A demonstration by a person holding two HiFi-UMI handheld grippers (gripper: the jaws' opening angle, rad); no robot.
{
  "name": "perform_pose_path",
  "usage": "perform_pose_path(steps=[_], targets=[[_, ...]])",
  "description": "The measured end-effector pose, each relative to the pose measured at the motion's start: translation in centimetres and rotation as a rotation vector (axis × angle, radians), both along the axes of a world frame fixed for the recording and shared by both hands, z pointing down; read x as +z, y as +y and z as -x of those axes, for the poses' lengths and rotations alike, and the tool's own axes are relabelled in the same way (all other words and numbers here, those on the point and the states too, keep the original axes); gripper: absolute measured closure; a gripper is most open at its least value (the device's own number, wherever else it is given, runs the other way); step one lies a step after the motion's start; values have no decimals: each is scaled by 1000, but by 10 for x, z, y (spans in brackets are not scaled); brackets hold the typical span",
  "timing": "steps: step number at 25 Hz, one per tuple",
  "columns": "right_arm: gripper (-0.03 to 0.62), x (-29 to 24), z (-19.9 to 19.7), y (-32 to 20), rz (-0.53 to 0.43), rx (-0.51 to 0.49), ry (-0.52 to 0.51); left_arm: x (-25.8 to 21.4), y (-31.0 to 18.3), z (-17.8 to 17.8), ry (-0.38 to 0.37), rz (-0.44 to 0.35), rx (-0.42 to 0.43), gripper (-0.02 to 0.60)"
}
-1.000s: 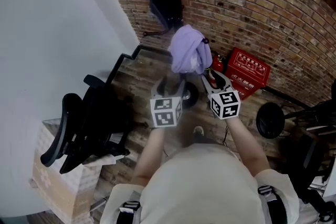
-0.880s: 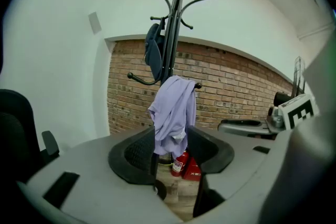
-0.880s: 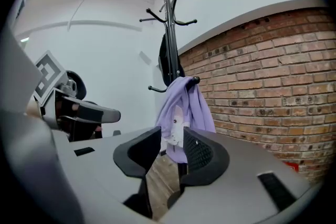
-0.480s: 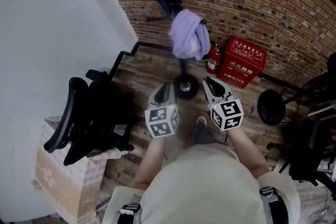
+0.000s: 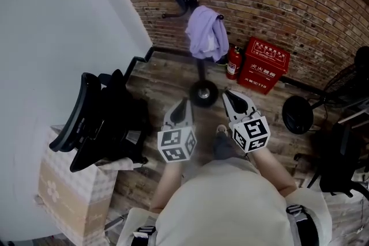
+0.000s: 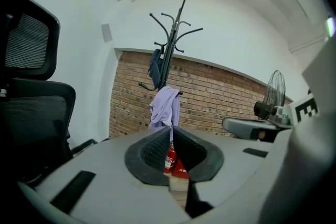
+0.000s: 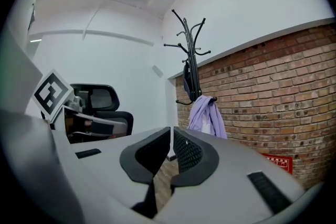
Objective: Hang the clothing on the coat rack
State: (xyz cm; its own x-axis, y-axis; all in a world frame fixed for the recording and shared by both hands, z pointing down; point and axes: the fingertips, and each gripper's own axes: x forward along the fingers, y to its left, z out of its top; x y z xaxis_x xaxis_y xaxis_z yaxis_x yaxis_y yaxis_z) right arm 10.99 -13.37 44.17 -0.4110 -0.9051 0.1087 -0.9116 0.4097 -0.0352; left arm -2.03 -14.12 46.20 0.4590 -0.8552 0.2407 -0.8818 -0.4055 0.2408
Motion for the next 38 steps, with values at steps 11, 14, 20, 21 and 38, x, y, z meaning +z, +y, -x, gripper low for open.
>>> perform_pose_path(steps=[11,14,20,21,38], targets=[[586,-8,5,36,-15,-22,-8,-4,36,2,5,-8,8,568],[588,-10,5,38,-17,-22,-5,-6,37,2,7,-11,10,569],[595,-14,6,36,-34,-18,14,-7,31,3,17,-16,9,573],[595,-15,5,36,-37,-17,15,-7,31,2,16,-17,11,574],[595,-12,8,28,-13,-37,-6,-2,24,1,-14,7,5,575]])
